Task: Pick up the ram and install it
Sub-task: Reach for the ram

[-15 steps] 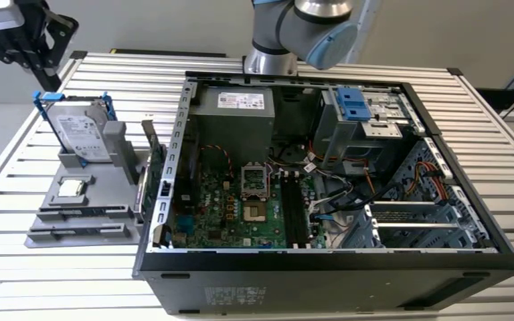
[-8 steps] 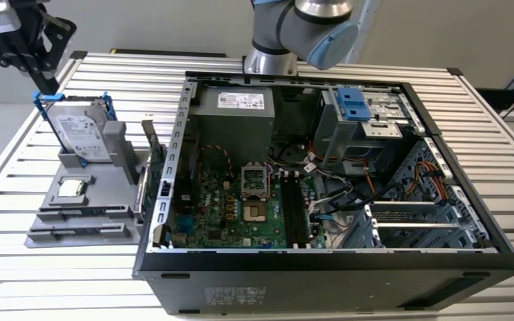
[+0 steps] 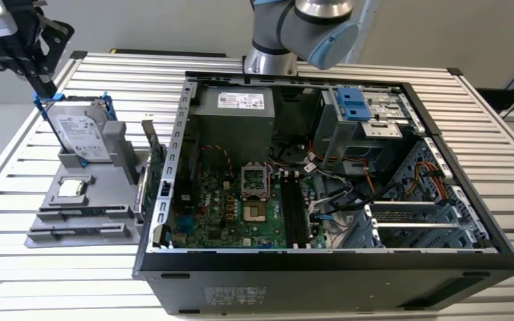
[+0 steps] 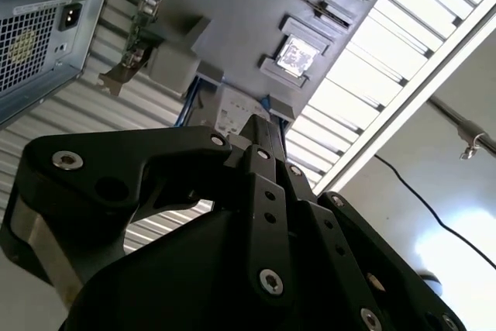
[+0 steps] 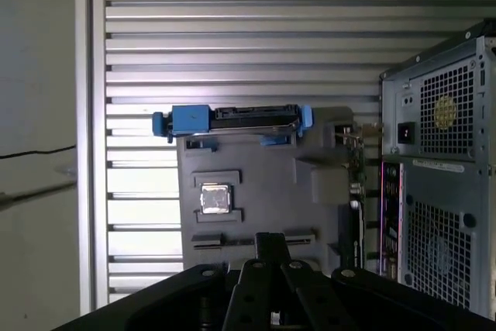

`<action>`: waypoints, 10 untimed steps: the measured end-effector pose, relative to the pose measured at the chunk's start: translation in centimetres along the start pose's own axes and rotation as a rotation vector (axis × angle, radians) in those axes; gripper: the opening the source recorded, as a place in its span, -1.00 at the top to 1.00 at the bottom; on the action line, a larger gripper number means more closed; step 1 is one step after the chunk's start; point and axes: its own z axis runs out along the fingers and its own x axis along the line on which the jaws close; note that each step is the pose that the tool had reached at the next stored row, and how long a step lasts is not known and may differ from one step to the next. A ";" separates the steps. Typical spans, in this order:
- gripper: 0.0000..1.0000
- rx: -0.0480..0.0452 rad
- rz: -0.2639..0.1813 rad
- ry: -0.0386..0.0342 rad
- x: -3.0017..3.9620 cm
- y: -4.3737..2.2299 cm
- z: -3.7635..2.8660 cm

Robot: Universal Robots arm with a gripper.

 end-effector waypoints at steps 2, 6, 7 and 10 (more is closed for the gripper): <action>1.00 0.0000 -0.001 0.0001 -0.01 -0.18 -0.01; 1.00 -0.0001 -0.004 0.0001 -0.01 -0.49 -0.02; 1.00 -0.0001 -0.004 0.0002 -0.01 -0.54 -0.02; 1.00 -0.0001 -0.005 0.0002 -0.02 -0.75 -0.03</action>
